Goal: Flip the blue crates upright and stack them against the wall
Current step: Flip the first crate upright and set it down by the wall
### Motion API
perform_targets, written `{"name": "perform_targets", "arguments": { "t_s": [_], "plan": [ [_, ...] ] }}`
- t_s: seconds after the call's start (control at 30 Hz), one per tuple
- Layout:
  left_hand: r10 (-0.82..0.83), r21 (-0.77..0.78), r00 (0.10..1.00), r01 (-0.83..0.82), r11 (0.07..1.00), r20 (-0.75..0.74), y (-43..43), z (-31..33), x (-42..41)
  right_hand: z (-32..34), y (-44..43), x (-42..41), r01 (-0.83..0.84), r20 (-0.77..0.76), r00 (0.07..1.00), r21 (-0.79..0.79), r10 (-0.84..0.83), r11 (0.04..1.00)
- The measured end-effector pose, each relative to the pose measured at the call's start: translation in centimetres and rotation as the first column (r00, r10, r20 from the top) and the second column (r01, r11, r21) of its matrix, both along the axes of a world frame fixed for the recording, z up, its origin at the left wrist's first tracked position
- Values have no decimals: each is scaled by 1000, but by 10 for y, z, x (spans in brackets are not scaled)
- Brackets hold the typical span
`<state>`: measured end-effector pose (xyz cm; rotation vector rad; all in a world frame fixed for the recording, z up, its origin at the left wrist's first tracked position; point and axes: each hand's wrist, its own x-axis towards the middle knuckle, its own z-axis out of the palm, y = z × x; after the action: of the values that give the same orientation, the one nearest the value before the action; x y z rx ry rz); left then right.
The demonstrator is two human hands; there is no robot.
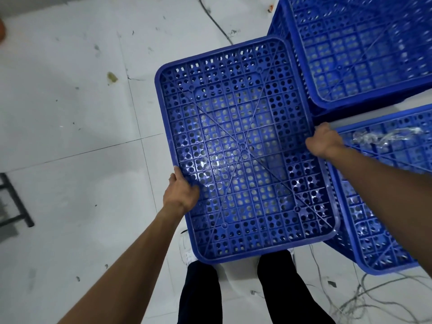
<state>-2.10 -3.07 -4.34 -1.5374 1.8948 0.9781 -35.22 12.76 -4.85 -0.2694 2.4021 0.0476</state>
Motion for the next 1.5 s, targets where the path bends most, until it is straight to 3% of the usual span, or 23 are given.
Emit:
{"name": "perform_targets", "arguments": {
  "t_s": [0.33,0.77,1.0,1.1,1.23,1.33,1.43,1.5],
  "plan": [
    [-158,-69,984,153,986,-80,-3,37,-24,29,-1,23,-19,-89,996,-173,4,985],
    [-201,-107,883,172,979,-424,4,132,-65,102,-46,95,-179,-98,983,-364,153,914],
    [-218,-120,877,184,976,-429,16,139,-61,122,-77,136,-209,-34,974,-506,223,837],
    [-160,-190,894,86,978,-418,20,140,-49,127,-95,153,-262,-20,953,-560,303,786],
    [-129,-290,943,37,956,-305,12,139,-20,129,-114,177,-171,140,929,-658,342,733],
    [-98,-311,958,10,950,-268,-2,143,-1,125,-116,186,-239,62,932,-634,356,735],
    [-63,-356,966,-32,934,-251,-16,145,19,106,-104,178,-359,-143,932,-493,333,793],
    [-10,-399,971,-89,913,-239,-24,142,35,91,-91,167,-345,-146,938,-359,313,867]
  ]
}}
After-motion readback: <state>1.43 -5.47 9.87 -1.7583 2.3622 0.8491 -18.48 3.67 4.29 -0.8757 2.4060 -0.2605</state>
